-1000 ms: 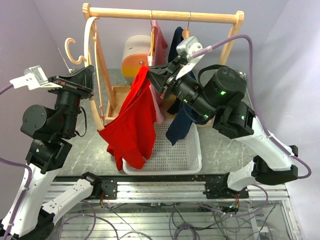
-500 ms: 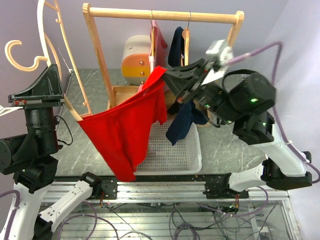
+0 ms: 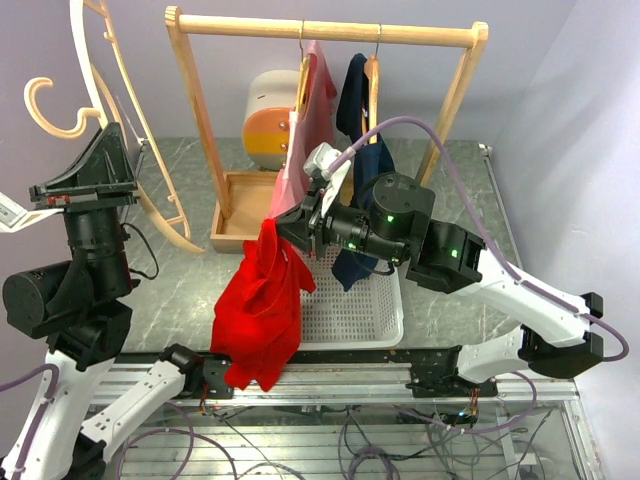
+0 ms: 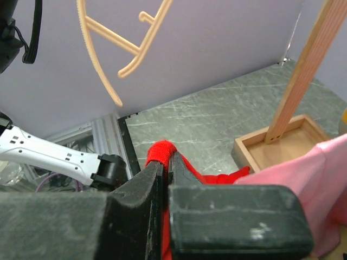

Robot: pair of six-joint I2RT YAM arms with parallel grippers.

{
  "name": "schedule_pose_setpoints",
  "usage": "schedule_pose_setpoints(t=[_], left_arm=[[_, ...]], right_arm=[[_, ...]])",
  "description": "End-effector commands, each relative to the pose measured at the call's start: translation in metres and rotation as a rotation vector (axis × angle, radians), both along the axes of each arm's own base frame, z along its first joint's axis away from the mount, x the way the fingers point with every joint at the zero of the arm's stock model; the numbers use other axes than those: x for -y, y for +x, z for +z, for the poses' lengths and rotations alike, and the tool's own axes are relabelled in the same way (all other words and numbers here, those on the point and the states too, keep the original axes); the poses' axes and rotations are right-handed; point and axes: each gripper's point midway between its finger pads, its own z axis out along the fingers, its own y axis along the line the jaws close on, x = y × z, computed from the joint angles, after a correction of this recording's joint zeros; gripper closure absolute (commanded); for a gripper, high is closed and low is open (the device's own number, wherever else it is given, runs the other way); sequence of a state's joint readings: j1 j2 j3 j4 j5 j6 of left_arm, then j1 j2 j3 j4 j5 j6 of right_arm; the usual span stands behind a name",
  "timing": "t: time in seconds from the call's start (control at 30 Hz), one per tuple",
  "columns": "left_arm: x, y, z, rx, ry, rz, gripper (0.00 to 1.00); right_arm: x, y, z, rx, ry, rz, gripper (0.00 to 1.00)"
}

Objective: Remove the t-shirt from the hanger

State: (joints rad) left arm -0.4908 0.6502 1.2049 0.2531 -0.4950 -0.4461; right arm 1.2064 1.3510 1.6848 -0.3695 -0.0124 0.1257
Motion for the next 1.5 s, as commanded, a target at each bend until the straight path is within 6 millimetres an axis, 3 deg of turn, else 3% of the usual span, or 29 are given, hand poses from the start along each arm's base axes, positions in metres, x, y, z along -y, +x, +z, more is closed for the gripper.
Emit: schedule_pose_setpoints(t=[0.0, 0.17, 0.33, 0.6, 0.73, 0.93, 1.07, 1.2, 1.37, 1.47], left_arm=[[-0.01, -0.015, 0.027, 0.064, -0.008, 0.032, 0.93], [0.006, -0.009, 0.019, -0.077, 0.121, -0.025, 0.93], [0.018, -0.017, -0.012, -0.268, 0.239, -0.117, 0.93], [0.037, -0.045, -0.039, -0.424, 0.28, -0.312, 0.93], [0.05, -0.042, -0.044, -0.423, 0.281, -0.371, 0.93], [0.067, -0.024, -0.049, -0.445, 0.306, -0.404, 0.93], [0.07, -0.006, -0.053, -0.462, 0.319, -0.371, 0.93], [0.072, 0.016, -0.06, -0.489, 0.316, -0.325, 0.93], [0.077, 0.048, -0.065, -0.501, 0.319, -0.263, 0.93], [0.085, 0.063, -0.06, -0.488, 0.335, -0.259, 0.93]], right_arm=[[0.012, -0.006, 0.023, -0.013, 0.057, -0.01, 1.0], [0.042, 0.007, 0.09, 0.098, 0.138, -0.119, 1.0], [0.074, 0.014, 0.148, 0.222, 0.242, -0.215, 1.0], [0.132, 0.02, 0.217, 0.419, 0.391, -0.379, 1.0], [0.159, 0.016, 0.255, 0.523, 0.468, -0.44, 1.0], [0.181, 0.015, 0.289, 0.639, 0.512, -0.519, 1.0], [0.191, 0.018, 0.29, 0.653, 0.512, -0.564, 1.0], [0.177, 0.022, 0.26, 0.589, 0.466, -0.535, 1.0], [0.126, 0.022, 0.196, 0.454, 0.373, -0.382, 1.0], [0.095, 0.024, 0.168, 0.415, 0.308, -0.317, 1.0]])
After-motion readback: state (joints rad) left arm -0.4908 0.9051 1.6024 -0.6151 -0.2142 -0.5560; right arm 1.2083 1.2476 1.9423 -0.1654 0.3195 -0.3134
